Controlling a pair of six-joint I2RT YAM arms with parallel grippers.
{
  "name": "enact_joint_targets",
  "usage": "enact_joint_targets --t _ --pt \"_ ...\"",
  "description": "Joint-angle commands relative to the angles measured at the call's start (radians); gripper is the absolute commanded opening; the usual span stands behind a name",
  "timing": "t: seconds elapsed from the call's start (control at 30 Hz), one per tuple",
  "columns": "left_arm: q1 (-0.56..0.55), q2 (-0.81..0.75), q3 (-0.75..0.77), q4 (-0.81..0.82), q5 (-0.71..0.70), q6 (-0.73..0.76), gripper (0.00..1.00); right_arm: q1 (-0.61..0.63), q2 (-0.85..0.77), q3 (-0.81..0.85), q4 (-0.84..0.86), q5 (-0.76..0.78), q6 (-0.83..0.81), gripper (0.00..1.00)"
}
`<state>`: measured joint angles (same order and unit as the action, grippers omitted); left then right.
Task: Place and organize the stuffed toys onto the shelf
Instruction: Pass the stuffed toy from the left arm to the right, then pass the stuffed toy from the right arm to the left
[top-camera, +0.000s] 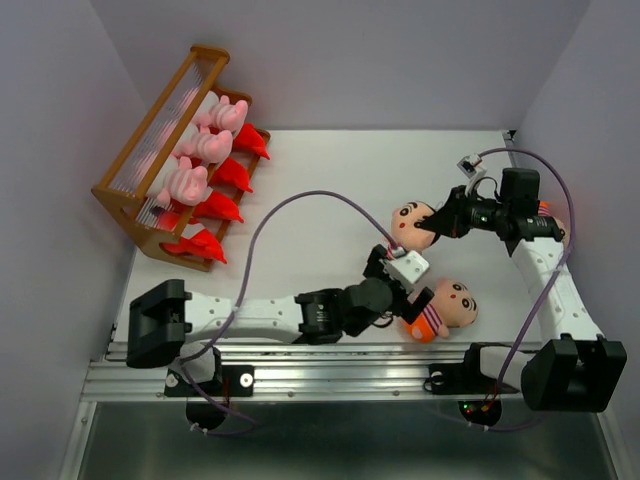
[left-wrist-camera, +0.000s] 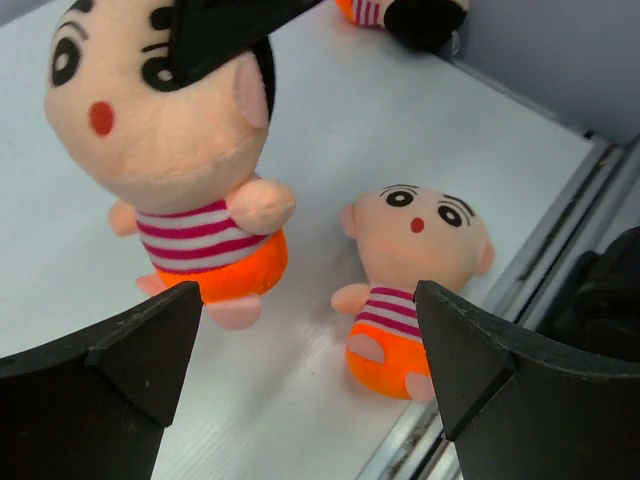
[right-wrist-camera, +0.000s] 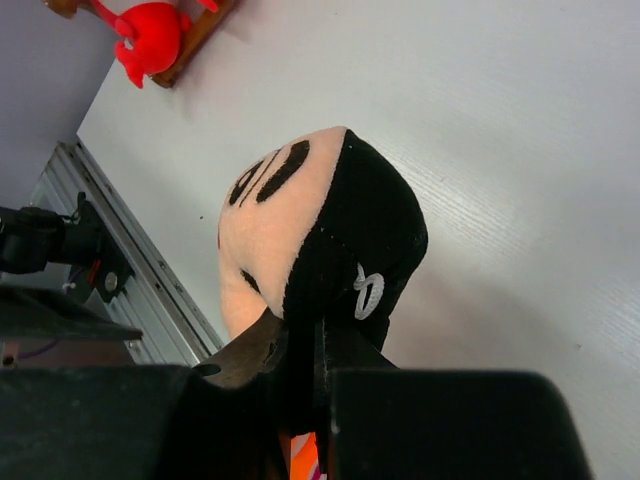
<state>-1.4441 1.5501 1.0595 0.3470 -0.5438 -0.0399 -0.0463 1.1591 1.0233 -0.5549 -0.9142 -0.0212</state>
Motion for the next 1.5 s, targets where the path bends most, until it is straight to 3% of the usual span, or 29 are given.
enact_joint_targets --t 0.0,0.13,0.33,0.53,1.03,1.33,1.47 --pt "0.144 -0.215 -0.150 0.111 0.342 -0.283 0.99 -0.065 0.039 0.066 0.067 -0.178 -0.111 0.01" --pt "0.244 -0.324 -0.268 0.144 0.456 -0.394 0.99 -0.104 0.085 0.064 0.066 -0.392 -0.157 0.01" --pt "0.327 -0.323 -0.360 0.233 0.651 -0.480 0.99 -0.104 0.094 0.044 0.064 -0.531 -0.210 0.03" --pt "0.358 -0.252 -0.386 0.331 0.723 -0.489 0.98 -0.104 0.086 0.035 0.064 -0.569 -0.210 0.05" --pt "0.427 -0.186 -0.349 0.368 0.671 -0.497 0.97 -0.104 0.027 -0.028 0.062 -0.643 -0.212 0.05" --pt "0.447 -0.142 -0.323 0.426 0.792 -0.508 0.87 -0.104 0.024 -0.049 0.066 -0.661 -0.214 0.05" --pt "0.447 -0.104 -0.297 0.443 0.846 -0.511 0.77 -0.104 0.025 -0.054 0.067 -0.669 -0.214 0.05"
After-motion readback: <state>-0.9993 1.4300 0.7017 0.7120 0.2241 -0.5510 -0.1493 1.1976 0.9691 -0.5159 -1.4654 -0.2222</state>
